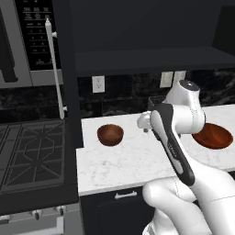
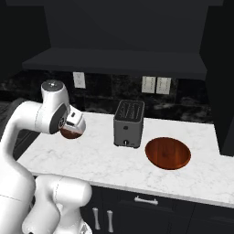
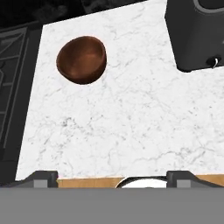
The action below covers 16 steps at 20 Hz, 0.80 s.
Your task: Pick up the bowls on the counter and stack them on top of one another in the open cabinet. Place the smaller bowl on top of the larger bowl.
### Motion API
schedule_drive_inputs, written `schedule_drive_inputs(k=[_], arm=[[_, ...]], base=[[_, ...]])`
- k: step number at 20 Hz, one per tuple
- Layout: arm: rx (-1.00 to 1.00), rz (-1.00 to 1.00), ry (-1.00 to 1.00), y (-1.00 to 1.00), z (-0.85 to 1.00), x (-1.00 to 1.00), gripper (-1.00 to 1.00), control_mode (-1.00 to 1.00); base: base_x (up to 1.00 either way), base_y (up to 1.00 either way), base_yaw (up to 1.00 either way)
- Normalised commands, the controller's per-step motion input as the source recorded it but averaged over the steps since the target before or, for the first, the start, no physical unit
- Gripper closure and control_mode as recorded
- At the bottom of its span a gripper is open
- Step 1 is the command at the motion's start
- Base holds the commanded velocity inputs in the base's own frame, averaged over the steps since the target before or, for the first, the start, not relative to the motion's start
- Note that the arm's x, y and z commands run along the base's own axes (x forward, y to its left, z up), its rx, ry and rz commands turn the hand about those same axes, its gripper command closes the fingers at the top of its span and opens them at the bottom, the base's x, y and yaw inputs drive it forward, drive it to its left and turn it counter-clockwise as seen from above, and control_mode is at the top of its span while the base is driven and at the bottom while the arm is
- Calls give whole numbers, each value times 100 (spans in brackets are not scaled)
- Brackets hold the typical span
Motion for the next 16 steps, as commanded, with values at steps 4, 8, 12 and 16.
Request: schedule_drive_inputs(k=[4,8,12,16], arm=[[0,-7,8,20,-21,54,-100,-100],[0,-5,9,3,-29,61,-100,-100],[5,-7,1,0,-13,50,-100,-100],[15,-10,-2,11,-30,40,-100,-100]], base=[[0,0,0],[0,0,0],[0,0,0],[0,0,0]])
